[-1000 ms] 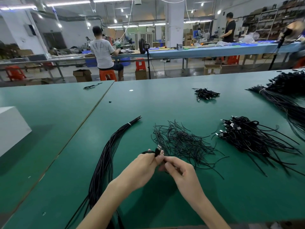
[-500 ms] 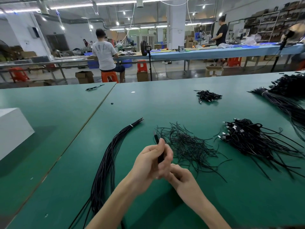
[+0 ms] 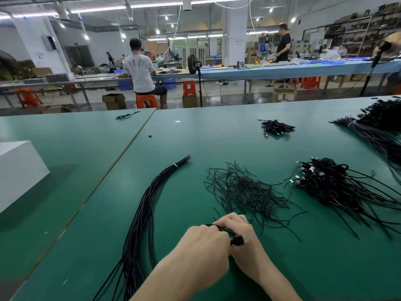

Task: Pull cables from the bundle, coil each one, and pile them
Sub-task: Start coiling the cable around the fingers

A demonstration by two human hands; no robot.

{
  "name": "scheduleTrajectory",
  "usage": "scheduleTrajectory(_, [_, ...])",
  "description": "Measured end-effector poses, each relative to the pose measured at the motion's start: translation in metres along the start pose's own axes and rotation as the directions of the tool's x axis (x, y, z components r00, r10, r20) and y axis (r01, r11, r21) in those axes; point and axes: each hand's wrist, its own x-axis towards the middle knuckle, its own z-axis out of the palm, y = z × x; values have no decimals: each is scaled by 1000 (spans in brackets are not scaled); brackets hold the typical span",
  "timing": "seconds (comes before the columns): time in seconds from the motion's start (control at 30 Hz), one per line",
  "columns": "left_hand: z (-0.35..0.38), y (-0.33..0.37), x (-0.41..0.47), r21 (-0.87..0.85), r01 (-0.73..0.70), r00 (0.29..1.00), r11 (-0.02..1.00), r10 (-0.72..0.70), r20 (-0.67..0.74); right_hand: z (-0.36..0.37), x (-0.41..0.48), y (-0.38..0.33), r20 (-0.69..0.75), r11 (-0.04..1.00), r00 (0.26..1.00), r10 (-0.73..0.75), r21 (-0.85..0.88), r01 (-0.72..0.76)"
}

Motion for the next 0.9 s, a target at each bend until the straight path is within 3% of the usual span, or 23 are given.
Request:
scheduleTrajectory(0.07, [5, 2, 2, 39, 54, 998, 998, -55, 32, 1, -1, 0, -37, 1000, 999, 4, -26, -5])
scheduleTrajectory(0.23, [14, -1, 7, 75, 106, 994, 992, -109, 32, 0, 0, 2, -199, 982, 980, 6, 186, 32])
scheduleTrajectory(0.5, [32, -21, 27, -162, 142, 946, 977, -182, -269, -7, 0, 7, -220, 834, 967, 127, 552, 16])
scheduleTrajectory(0.73, [45, -14, 51, -341, 13, 866, 940, -181, -466, -5, 2, 10, -225, 872, 962, 158, 488, -29])
scheduleTrajectory(0.9, [47, -15, 58, -457, 17, 891, 889, -221, -396, -9, -1, 7, -222, 832, 966, 133, 555, 13])
